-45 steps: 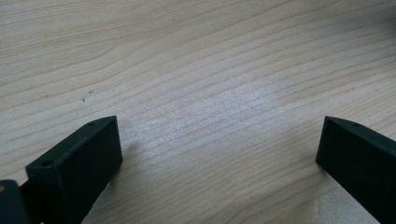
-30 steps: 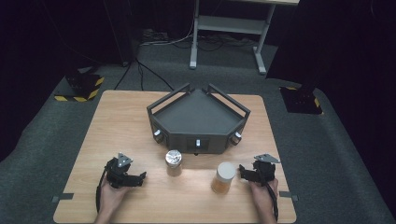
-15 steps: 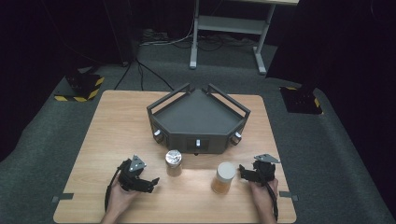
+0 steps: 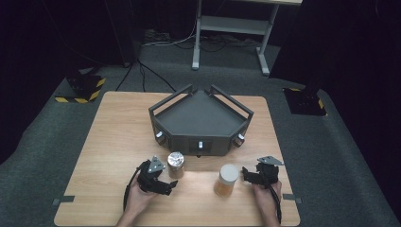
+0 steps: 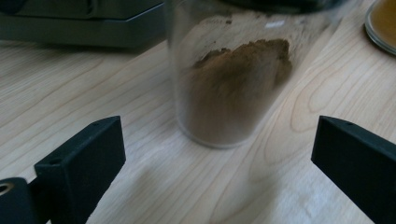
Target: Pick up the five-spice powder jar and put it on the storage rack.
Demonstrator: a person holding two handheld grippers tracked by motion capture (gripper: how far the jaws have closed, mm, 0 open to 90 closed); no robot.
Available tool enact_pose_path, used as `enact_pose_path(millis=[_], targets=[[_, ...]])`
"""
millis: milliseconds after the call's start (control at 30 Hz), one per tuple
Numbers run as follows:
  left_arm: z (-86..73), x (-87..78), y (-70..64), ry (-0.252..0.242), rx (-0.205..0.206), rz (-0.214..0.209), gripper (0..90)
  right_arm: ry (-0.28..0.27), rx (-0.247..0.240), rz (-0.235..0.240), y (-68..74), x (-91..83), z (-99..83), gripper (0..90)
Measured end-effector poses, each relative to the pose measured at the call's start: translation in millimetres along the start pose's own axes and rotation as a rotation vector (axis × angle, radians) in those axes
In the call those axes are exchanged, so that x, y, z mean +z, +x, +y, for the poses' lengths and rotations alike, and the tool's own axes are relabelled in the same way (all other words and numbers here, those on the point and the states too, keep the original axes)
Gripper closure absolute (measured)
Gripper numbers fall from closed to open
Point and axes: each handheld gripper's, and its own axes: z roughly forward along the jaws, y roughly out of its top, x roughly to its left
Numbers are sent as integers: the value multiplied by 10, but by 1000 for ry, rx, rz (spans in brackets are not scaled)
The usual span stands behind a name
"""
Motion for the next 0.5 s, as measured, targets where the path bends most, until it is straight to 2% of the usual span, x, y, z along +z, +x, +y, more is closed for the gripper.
enact_pose_path(millis=[100, 133, 167, 200, 233, 300, 367, 400, 433, 500], targets=[[19, 51, -42, -4, 4, 7, 39, -1, -2, 0, 1, -1, -2, 116], [-120, 165, -173, -115, -135, 13, 42, -1, -3, 0, 2, -2, -3, 117], [-120, 165, -173, -115, -135, 13, 44, -1, -3, 0, 2, -2, -3, 117], [-122, 208, -199, -132, -153, 8, 46, -2, -3, 1, 0, -2, -3, 118], [-122, 208, -199, -132, -153, 8, 50, -2, -3, 1, 0, -2, -3, 118], [-72, 223, -203, -106, -113, 14, 53, -2, -3, 1, -1, -2, -3, 118], [-67, 239, -216, -104, -107, 17, 63, -2, -3, 2, -1, -2, -3, 119], [-31, 252, -246, -80, -76, 45, 71, -2, -4, 2, -1, -3, -4, 122], [-31, 252, -246, -80, -76, 45, 90, -2, -4, 2, -1, -3, -4, 122], [10, 244, -240, -55, -27, 65, 109, -3, -5, 2, 1, -3, -5, 123]])
